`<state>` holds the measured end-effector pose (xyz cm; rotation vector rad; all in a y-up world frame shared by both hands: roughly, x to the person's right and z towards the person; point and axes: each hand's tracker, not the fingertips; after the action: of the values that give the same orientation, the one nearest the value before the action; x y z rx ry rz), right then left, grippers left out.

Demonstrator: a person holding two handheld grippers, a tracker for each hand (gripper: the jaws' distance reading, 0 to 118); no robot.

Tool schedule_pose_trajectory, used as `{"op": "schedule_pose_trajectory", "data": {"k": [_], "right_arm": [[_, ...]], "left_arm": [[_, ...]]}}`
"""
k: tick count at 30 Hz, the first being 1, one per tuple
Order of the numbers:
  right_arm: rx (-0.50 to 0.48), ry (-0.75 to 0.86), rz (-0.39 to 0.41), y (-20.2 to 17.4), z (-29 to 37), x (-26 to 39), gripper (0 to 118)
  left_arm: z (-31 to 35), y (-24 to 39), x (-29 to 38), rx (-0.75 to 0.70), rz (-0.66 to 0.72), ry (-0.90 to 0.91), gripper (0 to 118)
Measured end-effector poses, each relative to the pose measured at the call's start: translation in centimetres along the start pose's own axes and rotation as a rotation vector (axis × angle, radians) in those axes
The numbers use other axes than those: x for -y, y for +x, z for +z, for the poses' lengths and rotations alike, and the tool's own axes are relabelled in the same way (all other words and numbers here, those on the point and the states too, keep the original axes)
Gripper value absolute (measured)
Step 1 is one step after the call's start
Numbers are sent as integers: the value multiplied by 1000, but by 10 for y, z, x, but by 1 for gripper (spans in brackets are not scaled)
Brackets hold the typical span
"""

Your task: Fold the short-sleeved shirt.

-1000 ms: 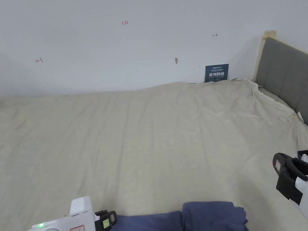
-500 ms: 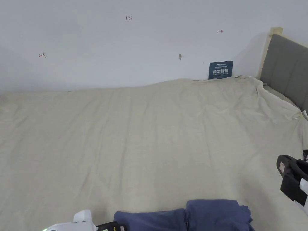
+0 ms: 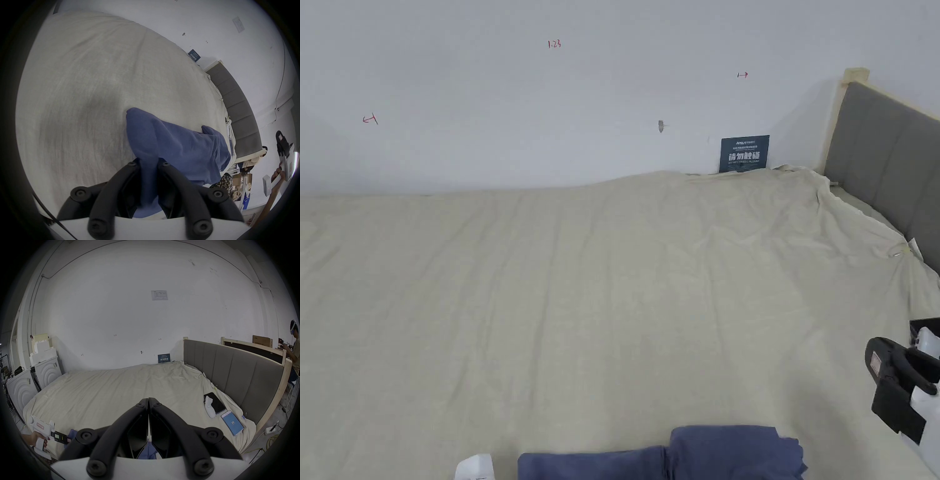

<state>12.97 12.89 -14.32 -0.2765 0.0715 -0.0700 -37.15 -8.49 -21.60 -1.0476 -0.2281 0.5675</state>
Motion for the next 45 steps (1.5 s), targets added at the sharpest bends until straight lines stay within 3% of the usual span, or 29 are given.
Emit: {"op": "schedule_pose_trajectory", "data": {"k": [3, 10, 21, 26, 33, 40, 45], "right_arm": [[7, -5, 0, -1, 0, -1, 0], [-10, 6, 0, -3, -2, -4, 0], [-62, 16, -5, -14, -8, -5, 0], [-81, 22, -10, -18, -9, -4, 0], [-92, 31, -3, -22, -6, -7, 0], [-75, 37, -16, -13, 1, -4, 0], [-54, 31, -19, -1, 5, -1, 0]], "left_arm": [[11, 15, 5, -45, -92, 42, 11], [55, 26, 4, -42, -71, 90, 10], [155, -25, -2, -173, 7, 159, 10], [175, 14, -6, -85, 38, 183, 10], [140, 108, -16, 14, -75, 117, 10], [49, 166, -19, 80, -183, -20, 10], [-19, 201, -3, 22, -267, -141, 10]]}}
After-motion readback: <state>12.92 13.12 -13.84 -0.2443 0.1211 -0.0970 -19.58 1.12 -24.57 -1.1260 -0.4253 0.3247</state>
